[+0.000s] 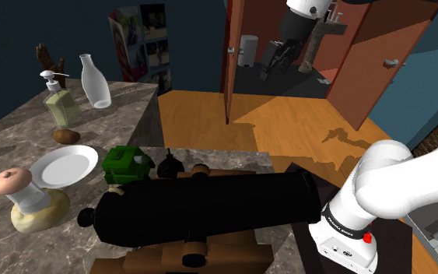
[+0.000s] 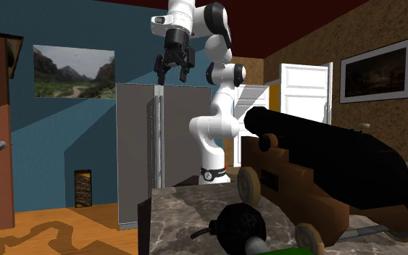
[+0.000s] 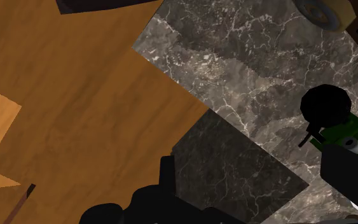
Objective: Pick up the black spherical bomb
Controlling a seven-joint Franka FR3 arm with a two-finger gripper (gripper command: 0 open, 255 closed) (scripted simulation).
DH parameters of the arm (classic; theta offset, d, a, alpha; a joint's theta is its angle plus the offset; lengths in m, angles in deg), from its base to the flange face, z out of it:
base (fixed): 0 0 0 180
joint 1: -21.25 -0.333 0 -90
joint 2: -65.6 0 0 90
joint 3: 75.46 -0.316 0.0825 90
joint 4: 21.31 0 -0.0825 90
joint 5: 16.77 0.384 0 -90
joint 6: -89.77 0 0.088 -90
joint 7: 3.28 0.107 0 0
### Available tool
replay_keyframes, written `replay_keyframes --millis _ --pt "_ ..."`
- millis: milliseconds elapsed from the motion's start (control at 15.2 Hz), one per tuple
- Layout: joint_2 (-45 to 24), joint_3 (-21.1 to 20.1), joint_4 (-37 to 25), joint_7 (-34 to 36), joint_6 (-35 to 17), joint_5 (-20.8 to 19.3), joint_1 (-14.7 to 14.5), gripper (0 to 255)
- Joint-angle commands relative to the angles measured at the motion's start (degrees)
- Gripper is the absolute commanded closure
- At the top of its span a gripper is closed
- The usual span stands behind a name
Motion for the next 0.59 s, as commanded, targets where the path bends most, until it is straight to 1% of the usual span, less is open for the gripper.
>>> replay_keyframes --millis 0,528 --pt "0.00 0.00 0.00 0.00 0.00 0.00 0.00 0" --pt "-9.74 -7.74 2.11 9.76 -10.30 1.79 -0.48 0"
